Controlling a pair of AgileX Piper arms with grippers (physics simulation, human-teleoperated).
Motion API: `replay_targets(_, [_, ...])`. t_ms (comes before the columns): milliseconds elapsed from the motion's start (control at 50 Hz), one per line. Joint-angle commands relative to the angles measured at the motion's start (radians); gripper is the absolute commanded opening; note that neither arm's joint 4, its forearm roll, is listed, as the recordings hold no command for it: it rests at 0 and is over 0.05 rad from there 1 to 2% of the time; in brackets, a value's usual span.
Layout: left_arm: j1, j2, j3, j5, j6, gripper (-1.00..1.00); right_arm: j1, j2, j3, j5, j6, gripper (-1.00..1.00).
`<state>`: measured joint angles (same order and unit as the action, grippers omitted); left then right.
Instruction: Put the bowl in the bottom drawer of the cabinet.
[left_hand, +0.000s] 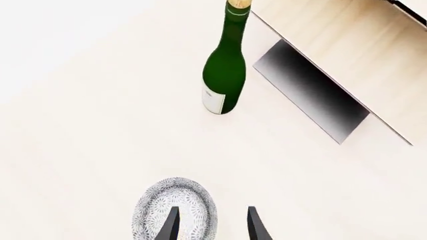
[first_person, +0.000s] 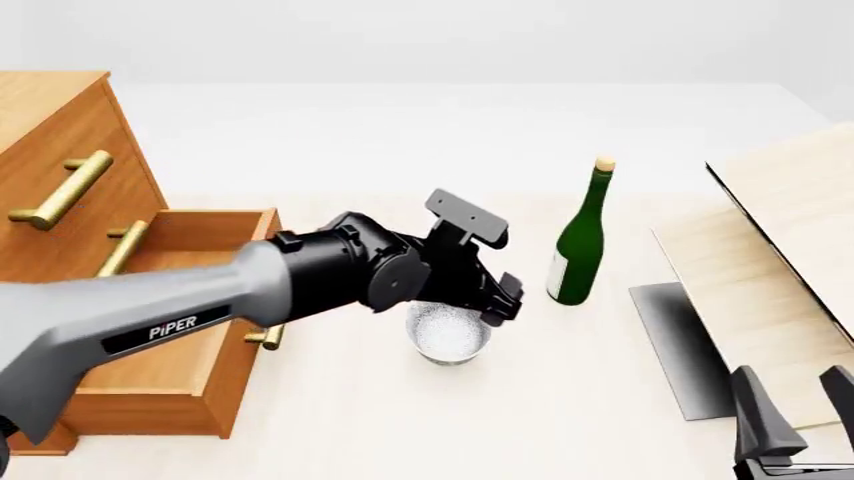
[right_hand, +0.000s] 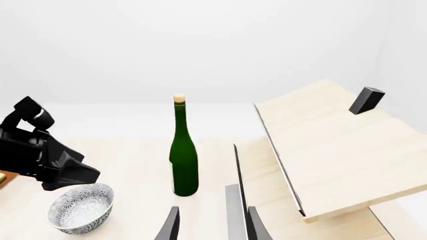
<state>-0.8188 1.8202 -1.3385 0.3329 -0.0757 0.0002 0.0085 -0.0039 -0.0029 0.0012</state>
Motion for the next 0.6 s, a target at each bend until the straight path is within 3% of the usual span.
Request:
replay_targets(20, [0.018, 0.036, -0.014, -0.008, -0.009, 1.00, 0.000, 0.000, 0.000, 0.000, 0.000, 1.00])
replay_targets(600, [0.014, 0.141, -0.032, -0.021, -0.071, 1.00, 0.000, 0.000, 0.000, 0.000, 0.000, 1.00])
